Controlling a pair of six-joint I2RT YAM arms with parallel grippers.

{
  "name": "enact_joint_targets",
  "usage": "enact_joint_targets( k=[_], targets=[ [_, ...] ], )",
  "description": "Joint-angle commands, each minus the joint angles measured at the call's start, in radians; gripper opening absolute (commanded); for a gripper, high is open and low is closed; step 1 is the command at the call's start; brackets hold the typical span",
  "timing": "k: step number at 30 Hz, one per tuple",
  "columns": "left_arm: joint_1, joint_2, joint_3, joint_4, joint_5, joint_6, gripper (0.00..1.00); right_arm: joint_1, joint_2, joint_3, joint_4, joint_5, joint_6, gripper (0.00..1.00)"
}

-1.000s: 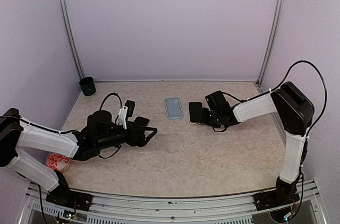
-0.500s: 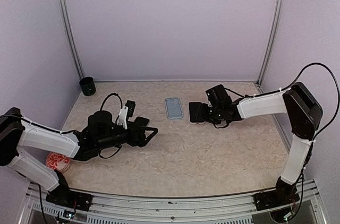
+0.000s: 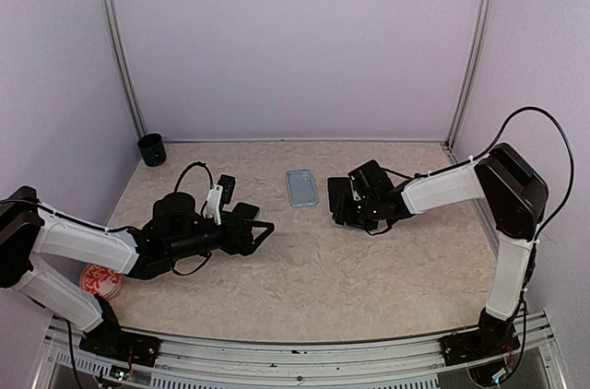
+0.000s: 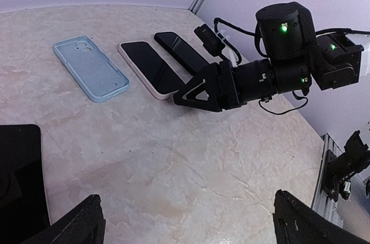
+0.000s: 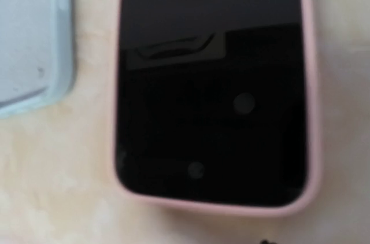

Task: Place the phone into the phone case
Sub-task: Move the phone with the phone case to the center of the board.

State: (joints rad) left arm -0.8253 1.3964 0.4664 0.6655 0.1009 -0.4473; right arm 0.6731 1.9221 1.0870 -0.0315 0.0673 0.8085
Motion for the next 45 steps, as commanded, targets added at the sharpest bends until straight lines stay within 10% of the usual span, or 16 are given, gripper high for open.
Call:
enact_joint_targets(
  k=[1,45],
  targets=[
    [0.004,0.000,0.004,0.020,0.005,-0.005,0.99,0.008,0.042,-0.006,0.004,-0.010,0.020,0.54],
    [0.005,0.041,0.079,-0.100,-0.057,-0.042,0.99,0.084,0.008,0.172,-0.112,0.137,-0.114,0.52]
  ],
)
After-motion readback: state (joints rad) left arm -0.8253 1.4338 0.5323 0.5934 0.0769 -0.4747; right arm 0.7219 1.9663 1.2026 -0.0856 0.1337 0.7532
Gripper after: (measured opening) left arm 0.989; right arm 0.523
